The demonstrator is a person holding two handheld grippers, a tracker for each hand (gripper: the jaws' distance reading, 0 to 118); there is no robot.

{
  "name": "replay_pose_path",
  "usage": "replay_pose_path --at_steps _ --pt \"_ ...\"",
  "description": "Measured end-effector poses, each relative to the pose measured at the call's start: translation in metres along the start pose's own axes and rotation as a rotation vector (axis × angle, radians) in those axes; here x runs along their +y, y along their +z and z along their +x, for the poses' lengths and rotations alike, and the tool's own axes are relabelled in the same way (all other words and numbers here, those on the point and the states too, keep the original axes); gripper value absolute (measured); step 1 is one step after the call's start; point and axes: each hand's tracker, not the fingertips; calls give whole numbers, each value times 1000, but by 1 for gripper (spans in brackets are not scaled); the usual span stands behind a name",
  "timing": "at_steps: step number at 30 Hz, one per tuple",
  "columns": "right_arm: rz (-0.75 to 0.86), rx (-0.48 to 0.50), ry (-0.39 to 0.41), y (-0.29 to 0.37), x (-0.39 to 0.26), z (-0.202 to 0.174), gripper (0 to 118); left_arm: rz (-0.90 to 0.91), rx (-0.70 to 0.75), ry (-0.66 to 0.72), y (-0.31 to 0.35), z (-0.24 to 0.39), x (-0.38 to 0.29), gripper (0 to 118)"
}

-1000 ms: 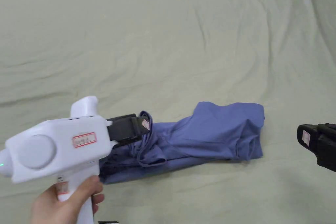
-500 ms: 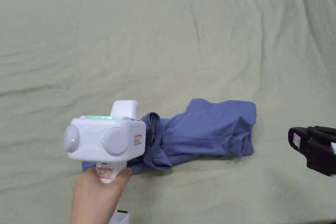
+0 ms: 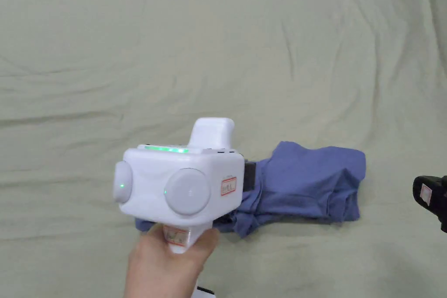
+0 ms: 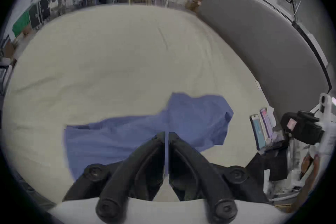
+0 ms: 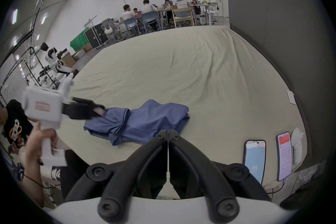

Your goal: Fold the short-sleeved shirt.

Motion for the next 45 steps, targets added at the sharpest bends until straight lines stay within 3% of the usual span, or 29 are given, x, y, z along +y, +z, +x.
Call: replay_pose_path --at_steps 3,4,5,6,7,9,11,14,16,17,18,19,20,22,26,29,31,36,40,45 --pt "6 18 6 2 1 -6 4 103 130 21 48 -44 2 5" --pt "4 28 9 2 1 -9 4 128 168 44 56 -65 -2 28" --pt "2 34 16 1 1 -12 4 131 191 96 55 -88 -7 72" --pt "0 38 25 0 1 -15 4 92 209 157 48 -108 -12 104" --pt "-4 42 32 -1 0 -18 4 31 222 228 34 -132 -21 110" --pt "-18 57 43 -6 -2 -23 4 -77 173 342 3 -167 -38 110" --pt "-37 62 54 -10 -4 -29 4 -162 203 371 -29 -177 -50 110" --pt "-65 57 73 -16 -5 -34 4 -180 216 244 -67 -171 -57 107" --pt "-82 49 83 -18 -5 -36 4 -162 178 257 -73 -167 -64 72" --pt "-88 38 92 -18 -5 -37 4 -111 153 267 -67 -165 -65 37" --pt "-92 26 103 -19 -5 -39 4 -76 185 273 -59 -165 -63 11" --pt "-96 13 117 -20 -5 -40 4 -36 45 319 -54 -168 -62 11" --pt "-100 11 124 -22 -4 -41 4 -29 73 370 -49 -166 -64 11" --pt "-108 12 135 -24 -3 -44 4 -97 126 238 -43 -162 -58 11" --pt "-98 20 146 -25 0 -49 4 -66 101 293 -12 -178 -51 11" --pt "-88 36 143 -26 2 -50 4 -74 360 192 17 -186 -38 11" --pt "-84 44 141 -29 3 -49 4 -52 436 227 39 -192 -28 11" --pt "-82 68 120 -35 2 -44 4 -10 376 276 59 -163 -13 11" --pt "-73 79 106 -30 0 -38 4 -25 307 121 31 -82 9 11" --pt "-68 56 66 -22 -9 -19 4 -121 65 9 -52 10 18 11"
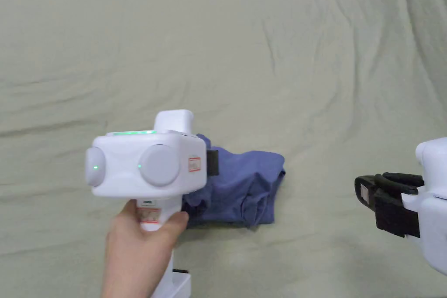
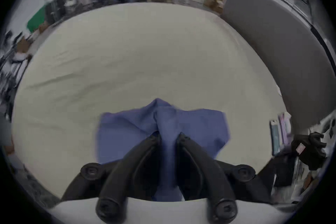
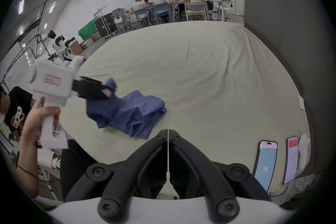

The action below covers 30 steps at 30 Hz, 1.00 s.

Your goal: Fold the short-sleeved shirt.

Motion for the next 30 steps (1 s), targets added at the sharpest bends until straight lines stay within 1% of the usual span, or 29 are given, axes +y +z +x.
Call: replay_pose_path --at_steps 2,3,4,5,6,8,9,10,12,14,15,16,17,18,19,20,21,22,24,26,28,30 --pt "-3 -17 -25 4 -6 11 4 -56 -45 -44 -32 26 3 11" --pt "-8 -25 -37 5 -8 16 4 -79 -39 -62 -46 33 4 11" --pt "-10 -39 -49 6 -10 22 4 -90 -11 -67 -60 37 4 18" --pt "-12 -51 -61 8 -13 26 4 -98 -6 -69 -70 37 3 35" --pt "-15 -58 -68 9 -14 30 4 -96 -21 -58 -72 32 2 60" --pt "-15 -64 -82 11 -17 37 4 -62 -223 58 -59 20 5 75" --pt "-15 -64 -89 12 -18 39 4 -47 -265 105 -44 14 4 86" --pt "-17 -60 -99 10 -19 42 4 -7 -259 115 -25 8 4 95" --pt "-18 -61 -104 8 -19 44 4 110 -213 70 16 -7 3 98" --pt "-17 -61 -106 5 -18 45 4 188 -83 35 48 -24 0 109" --pt "-17 -57 -107 4 -18 45 4 182 -18 23 52 -33 -1 115" --pt "-17 -53 -106 4 -18 44 4 143 67 17 49 -42 0 115" --pt "-18 -52 -105 3 -18 43 4 97 107 29 43 -46 -1 115" --pt "-20 -50 -102 2 -19 42 4 34 105 41 32 -50 -2 110" --pt "-23 -50 -100 1 -19 42 4 5 61 30 20 -51 -4 77" --pt "-26 -50 -99 0 -19 40 4 6 15 17 6 -45 -6 22" --pt "-31 -51 -99 0 -20 39 4 0 -8 39 -11 -36 -7 0" --pt "-38 -54 -99 -1 -22 38 4 -38 -17 37 -24 -24 -11 0" --pt "-56 -64 -100 -3 -24 38 4 -80 -42 -75 -49 4 -12 0" --pt "-74 -70 -100 -5 -27 39 4 -93 -49 -144 -69 28 -13 0" --pt "-87 -76 -101 -7 -28 38 4 -64 13 -202 -75 37 -7 0" --pt "-91 -73 -100 -9 -27 36 4 -54 5 -195 -75 35 -4 0"
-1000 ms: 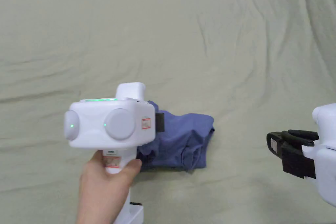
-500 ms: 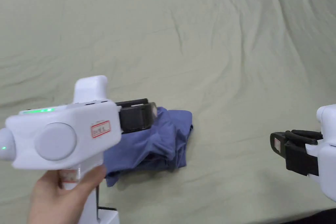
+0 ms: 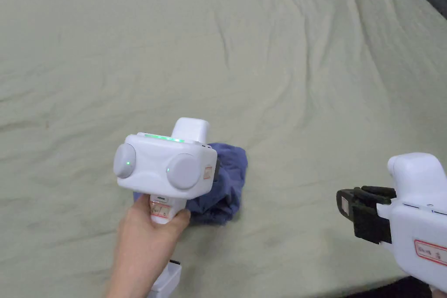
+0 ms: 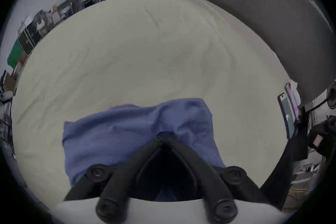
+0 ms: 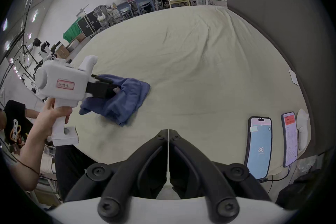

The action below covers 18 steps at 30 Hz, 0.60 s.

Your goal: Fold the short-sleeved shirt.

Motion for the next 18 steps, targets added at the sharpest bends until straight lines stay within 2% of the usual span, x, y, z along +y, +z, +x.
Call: replay_pose_path --at_steps 3,7,12,14,16,18 --pt "14 34 18 2 9 -11 4 -12 -60 43 21 -20 -3 0" --pt "90 132 86 6 39 -43 4 91 -185 223 83 -57 -24 0" --pt "106 229 226 -24 76 -111 4 204 -77 279 148 -98 -51 0" --pt "51 269 223 -60 81 -130 4 210 -71 290 152 -114 -58 0" --pt "-24 247 244 -107 78 -141 4 186 -74 337 146 -126 -62 0" --pt "-133 83 262 -164 66 -138 4 176 -88 358 137 -138 -68 0"
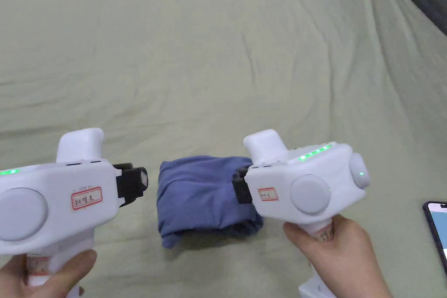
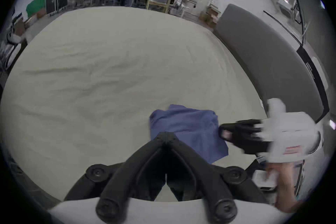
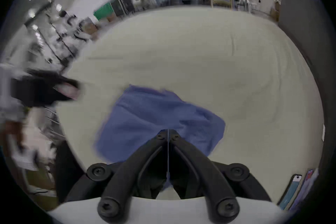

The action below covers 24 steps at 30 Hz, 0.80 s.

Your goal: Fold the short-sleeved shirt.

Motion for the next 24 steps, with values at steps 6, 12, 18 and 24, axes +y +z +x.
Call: replay_pose_path --at_steps 6,12,18,24 --pt "-27 89 -84 -26 -8 34 4 -49 -306 254 -50 -43 -9 99" --pt "-16 168 -73 -22 -11 45 4 -146 -382 238 -120 -41 -14 118" --pt "10 192 -67 -13 -15 41 4 -272 -350 134 -155 -28 -10 65" --pt "84 249 -39 3 -4 11 4 -222 -342 165 -118 -60 11 45"
